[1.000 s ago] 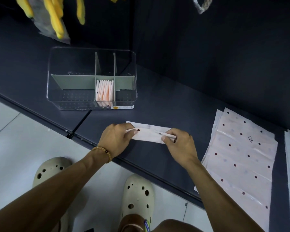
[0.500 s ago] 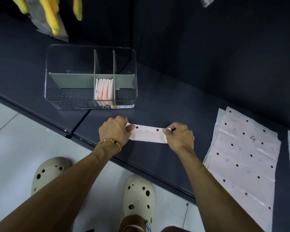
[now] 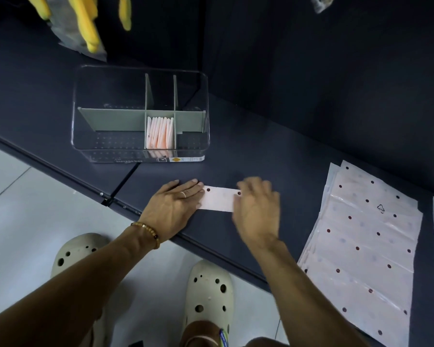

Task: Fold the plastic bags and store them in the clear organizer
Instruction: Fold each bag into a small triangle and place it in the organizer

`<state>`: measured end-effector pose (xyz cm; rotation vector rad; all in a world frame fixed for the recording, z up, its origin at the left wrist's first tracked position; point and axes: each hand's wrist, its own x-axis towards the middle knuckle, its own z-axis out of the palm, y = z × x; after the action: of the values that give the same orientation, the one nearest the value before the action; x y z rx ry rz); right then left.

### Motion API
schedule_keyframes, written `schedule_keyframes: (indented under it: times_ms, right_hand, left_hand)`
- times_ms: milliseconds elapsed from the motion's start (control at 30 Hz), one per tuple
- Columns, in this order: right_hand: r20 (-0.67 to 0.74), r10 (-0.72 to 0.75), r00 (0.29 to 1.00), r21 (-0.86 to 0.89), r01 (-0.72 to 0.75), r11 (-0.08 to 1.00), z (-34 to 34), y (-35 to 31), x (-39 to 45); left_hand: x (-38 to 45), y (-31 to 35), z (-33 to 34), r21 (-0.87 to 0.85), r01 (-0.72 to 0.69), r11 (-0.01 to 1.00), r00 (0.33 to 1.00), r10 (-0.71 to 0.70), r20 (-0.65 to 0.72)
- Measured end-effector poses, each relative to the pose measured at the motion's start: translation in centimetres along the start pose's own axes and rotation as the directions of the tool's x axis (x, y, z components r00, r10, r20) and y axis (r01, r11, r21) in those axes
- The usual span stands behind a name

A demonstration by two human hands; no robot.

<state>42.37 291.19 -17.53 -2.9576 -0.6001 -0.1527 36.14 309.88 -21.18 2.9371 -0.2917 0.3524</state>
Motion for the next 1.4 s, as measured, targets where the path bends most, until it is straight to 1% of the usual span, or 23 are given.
schedule_keyframes:
  times_ms: [33, 67, 100, 133, 167, 300, 400, 500, 567, 600, 667, 733, 800, 900, 1067, 1133, 1200, 1267, 1300, 1333, 1367, 1400]
  right_hand:
    - [0.005, -0.14, 0.99, 0.057, 0.139, 0.989, 0.4, -1.2, -0.7]
    - [0.074, -0.241, 0.968, 0.14, 0.229, 0.963, 1.0, -2.4, -1.5]
    - [0.167, -0.293, 0.941, 0.204, 0.257, 0.945, 1.7, -3.4, -2.3]
    - [0.257, -0.307, 0.916, 0.225, 0.253, 0.941, 2.2, -4.0, -3.0]
    - [0.301, -0.304, 0.904, 0.202, 0.251, 0.947, 2.7, -3.9, -3.6]
    - [0.337, -0.271, 0.902, 0.06, 0.267, 0.962, 3.0, 0.1, -3.8]
    - [0.378, -0.195, 0.905, -0.014, 0.216, 0.976, 2.3, 3.6, -3.6]
    - [0.43, -0.097, 0.897, -0.07, 0.14, 0.988, 1.7, 5.5, -3.4]
    - [0.425, -0.045, 0.904, -0.1, 0.096, 0.99, 1.0, 5.2, -3.3]
    - [0.388, -0.043, 0.921, -0.101, 0.089, 0.991, 0.5, 4.7, -3.4]
    - [0.276, -0.11, 0.955, -0.082, 0.138, 0.987, -0.4, 3.2, -3.9]
    - [0.193, -0.227, 0.955, -0.033, 0.237, 0.971, -0.4, 1.8, -4.7]
    - [0.195, -0.27, 0.943, 0.009, 0.273, 0.962, -0.1, 0.8, -5.2]
    - [0.237, -0.285, 0.929, 0.077, 0.275, 0.958, 0.4, 0.5, -5.1]
    - [0.312, -0.328, 0.892, 0.169, 0.288, 0.943, 0.5, 0.9, -4.6]
    - [0.301, -0.341, 0.891, 0.182, 0.298, 0.937, 0.1, 0.3, -4.5]
    - [0.247, -0.381, 0.891, 0.189, 0.341, 0.921, -0.3, -0.8, -4.6]
    - [0.171, -0.404, 0.898, 0.199, 0.371, 0.907, -0.4, -2.1, -4.9]
    - [0.142, -0.38, 0.914, 0.212, 0.347, 0.914, -0.4, -2.7, -4.9]
    - [0.122, -0.318, 0.94, 0.246, 0.281, 0.927, -0.3, -3.1, -4.9]
    - [0.116, -0.218, 0.969, 0.313, 0.172, 0.934, -0.1, -3.5, -4.7]
    - [0.127, -0.104, 0.986, 0.4, 0.045, 0.916, -0.1, -3.6, -4.4]
  left_hand:
    - [0.0, 0.0, 0.0, -0.02, 0.009, 1.0, 1.0, -0.009, 0.007]
    - [0.0, 0.0, -0.1, -0.045, 0.016, 0.999, 1.0, -0.015, 0.024]
    - [0.0, 0.0, -0.3, -0.07, 0.024, 0.997, 0.998, -0.019, 0.062]
    - [-0.1, 0.0, -0.5, -0.088, 0.032, 0.996, 0.994, -0.022, 0.107]
    - [-0.2, -0.1, -0.6, -0.097, 0.04, 0.995, 0.991, -0.027, 0.134]
    - [-0.2, -0.2, -0.4, -0.122, 0.07, 0.99, 0.986, -0.05, 0.161]
    - [-0.3, -0.3, -0.4, -0.137, 0.092, 0.986, 0.979, -0.065, 0.192]
    - [-0.3, 0.1, -0.6, -0.131, 0.098, 0.986, 0.98, -0.073, 0.186]
    - [-0.4, 0.5, -1.0, -0.116, 0.1, 0.988, 0.98, -0.078, 0.183]
    - [-0.5, 0.8, -1.2, -0.102, 0.094, 0.99, 0.983, -0.076, 0.169]
    - [-1.3, 1.4, -1.8, -0.047, 0.063, 0.997, 0.99, -0.057, 0.129]
    - [-2.6, 1.9, -2.3, 0.0, 0.042, 0.999, 0.993, -0.041, 0.111]
    - [-4.2, 2.0, -2.6, 0.014, 0.043, 0.999, 0.992, -0.044, 0.114]
    - [-5.9, 1.8, -2.9, 0.006, 0.025, 1.0, 0.987, -0.026, 0.161]
    - [-5.2, 1.6, -3.6, -0.029, -0.123, 0.992, 0.98, 0.126, 0.152]
    - [-4.7, 1.6, -3.9, -0.069, -0.132, 0.989, 0.981, 0.141, 0.137]
    - [-4.1, 1.8, -4.2, -0.114, -0.086, 0.99, 0.983, 0.103, 0.152]
    - [-3.4, 2.1, -4.2, -0.213, 0.05, 0.976, 0.981, -0.008, 0.194]
    - [-3.0, 2.3, -4.2, -0.262, 0.128, 0.957, 0.975, -0.073, 0.211]
    - [-2.6, 2.4, -4.3, -0.318, 0.205, 0.926, 0.965, -0.136, 0.224]
    - [-2.2, 2.4, -4.3, -0.383, 0.278, 0.881, 0.951, -0.196, 0.238]
    - [-1.8, 2.3, -4.3, -0.443, 0.338, 0.83, 0.936, -0.248, 0.249]
